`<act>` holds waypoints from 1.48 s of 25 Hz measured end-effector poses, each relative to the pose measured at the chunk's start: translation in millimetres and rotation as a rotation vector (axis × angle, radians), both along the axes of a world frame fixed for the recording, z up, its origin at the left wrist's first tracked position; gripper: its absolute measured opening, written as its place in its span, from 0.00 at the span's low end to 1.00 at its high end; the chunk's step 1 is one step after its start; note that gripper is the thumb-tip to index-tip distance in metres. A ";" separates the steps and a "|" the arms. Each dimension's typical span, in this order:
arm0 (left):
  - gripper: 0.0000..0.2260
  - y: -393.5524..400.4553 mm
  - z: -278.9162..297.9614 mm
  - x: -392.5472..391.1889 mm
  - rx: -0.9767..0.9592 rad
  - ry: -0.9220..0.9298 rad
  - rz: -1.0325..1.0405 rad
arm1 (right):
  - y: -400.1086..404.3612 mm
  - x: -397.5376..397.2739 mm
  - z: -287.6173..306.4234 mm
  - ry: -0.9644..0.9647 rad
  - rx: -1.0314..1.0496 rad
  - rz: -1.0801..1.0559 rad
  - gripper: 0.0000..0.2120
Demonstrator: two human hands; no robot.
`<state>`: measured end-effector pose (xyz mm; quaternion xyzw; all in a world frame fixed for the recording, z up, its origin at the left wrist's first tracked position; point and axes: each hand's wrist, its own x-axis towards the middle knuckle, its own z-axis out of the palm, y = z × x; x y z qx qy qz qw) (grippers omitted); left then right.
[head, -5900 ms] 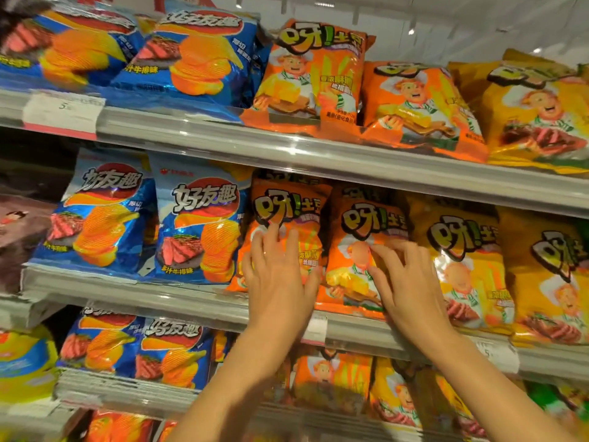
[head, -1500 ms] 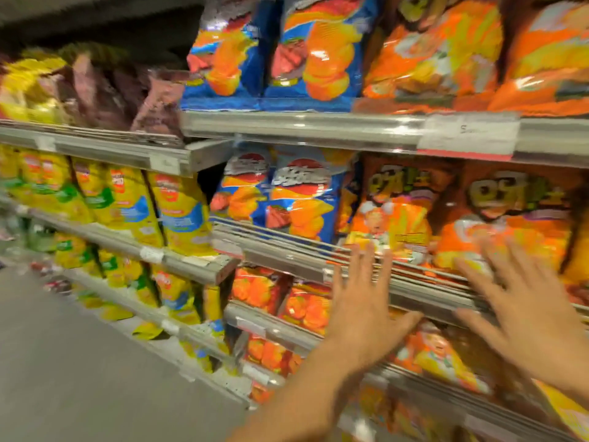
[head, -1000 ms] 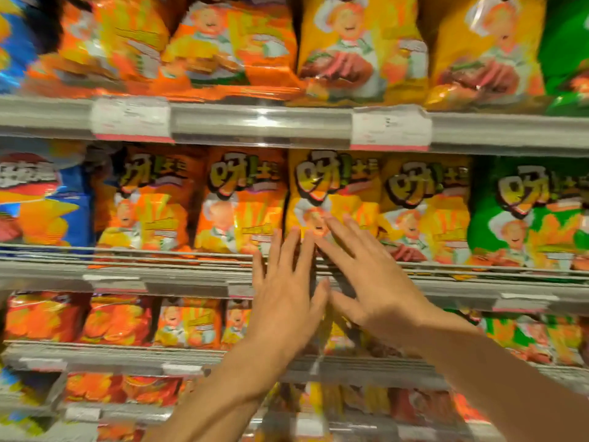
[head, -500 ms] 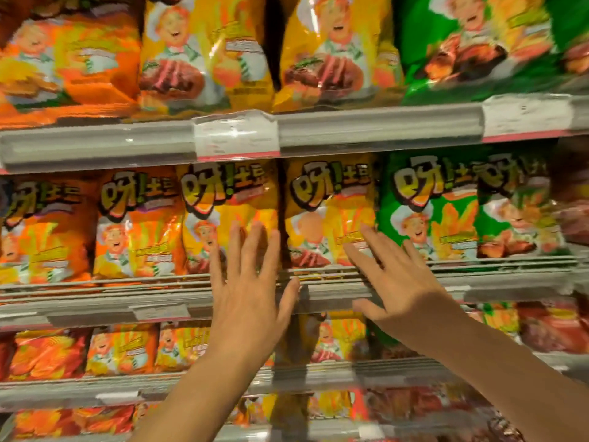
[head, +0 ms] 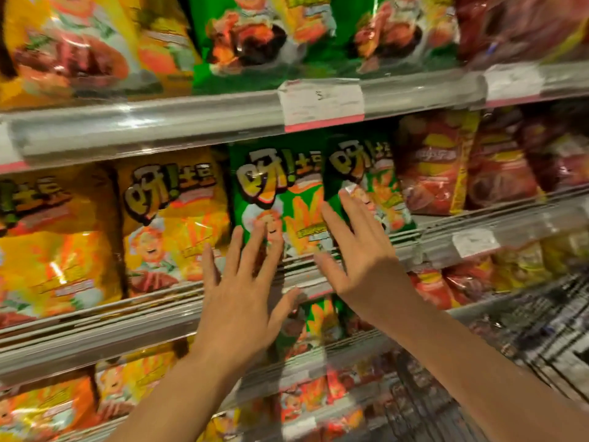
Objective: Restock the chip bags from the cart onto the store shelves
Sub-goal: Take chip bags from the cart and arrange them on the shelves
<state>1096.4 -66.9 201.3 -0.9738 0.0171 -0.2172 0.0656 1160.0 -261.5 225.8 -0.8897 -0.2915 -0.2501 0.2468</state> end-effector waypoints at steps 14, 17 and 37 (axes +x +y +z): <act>0.39 -1.9 -17.1 5.2 0.054 -0.094 0.015 | 25.4 87.9 58.6 -0.036 -0.194 0.098 0.30; 0.38 1.3 -19.8 5.4 0.058 -0.097 0.000 | -9.4 110.0 58.7 -0.070 -0.096 -0.097 0.30; 0.33 68.9 -202.4 -77.4 -0.073 0.163 -0.054 | 15.0 -17.8 -190.2 -0.066 -0.040 0.070 0.18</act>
